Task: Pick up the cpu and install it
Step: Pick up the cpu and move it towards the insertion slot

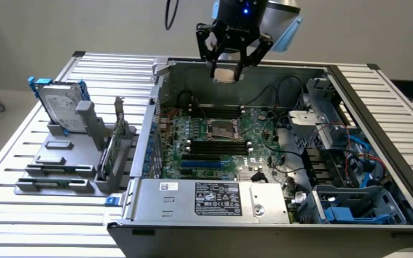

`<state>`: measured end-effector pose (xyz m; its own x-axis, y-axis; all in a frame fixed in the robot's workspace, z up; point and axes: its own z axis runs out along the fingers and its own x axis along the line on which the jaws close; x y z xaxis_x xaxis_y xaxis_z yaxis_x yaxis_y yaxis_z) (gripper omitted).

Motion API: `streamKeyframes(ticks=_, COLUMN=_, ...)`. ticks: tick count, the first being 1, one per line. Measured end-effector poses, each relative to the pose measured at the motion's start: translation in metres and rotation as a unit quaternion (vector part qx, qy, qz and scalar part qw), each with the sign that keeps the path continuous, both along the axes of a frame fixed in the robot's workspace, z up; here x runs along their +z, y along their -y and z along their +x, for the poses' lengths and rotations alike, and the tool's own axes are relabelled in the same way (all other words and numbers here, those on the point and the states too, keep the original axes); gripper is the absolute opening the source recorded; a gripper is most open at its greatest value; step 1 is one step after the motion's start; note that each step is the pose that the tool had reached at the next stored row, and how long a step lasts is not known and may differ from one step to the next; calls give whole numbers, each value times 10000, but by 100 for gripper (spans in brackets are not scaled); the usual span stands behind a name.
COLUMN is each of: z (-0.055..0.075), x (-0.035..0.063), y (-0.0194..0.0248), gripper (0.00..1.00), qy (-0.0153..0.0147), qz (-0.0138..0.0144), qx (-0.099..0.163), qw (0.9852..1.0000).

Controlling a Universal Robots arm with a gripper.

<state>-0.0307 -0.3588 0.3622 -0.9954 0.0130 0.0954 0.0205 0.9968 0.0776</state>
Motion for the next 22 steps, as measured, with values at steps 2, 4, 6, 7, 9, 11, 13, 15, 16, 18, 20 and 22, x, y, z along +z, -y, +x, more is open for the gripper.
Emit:
streamKeyframes(ticks=2, z=3, x=-22, y=0, gripper=55, qy=34, qz=0, qx=29, qw=10000)
streamKeyframes(ticks=4, z=4, x=-51, y=0, gripper=55, qy=57, qz=0, qx=69, qw=10000)
streamKeyframes(ticks=6, z=4, x=-82, y=0, gripper=55, qy=73, qz=0, qx=109, qw=9999)
streamKeyframes(ticks=7, z=4, x=-97, y=0, gripper=55, qy=83, qz=0, qx=125, qw=9999)
streamKeyframes(ticks=9, z=8, x=-128, y=0, gripper=55, qy=101, qz=0, qx=139, qw=9999)
streamKeyframes(ticks=11, z=17, x=-154, y=0, gripper=55, qy=120, qz=-1, qx=143, qw=9998)
streamKeyframes(ticks=13, z=29, x=-178, y=0, gripper=55, qy=136, qz=-1, qx=144, qw=9998)
streamKeyframes(ticks=15, z=45, x=-206, y=-2, gripper=55, qy=146, qz=-1, qx=144, qw=9998)
streamKeyframes(ticks=16, z=53, x=-220, y=-5, gripper=55, qy=149, qz=-1, qx=144, qw=9998)
streamKeyframes(ticks=18, z=66, x=-254, y=-12, gripper=55, qy=155, qz=-1, qx=145, qw=9998)
streamKeyframes(ticks=20, z=80, x=-286, y=-18, gripper=55, qy=160, qz=-1, qx=146, qw=9998)
streamKeyframes(ticks=22, z=95, x=-320, y=-28, gripper=55, qy=163, qz=-1, qx=146, qw=9998)
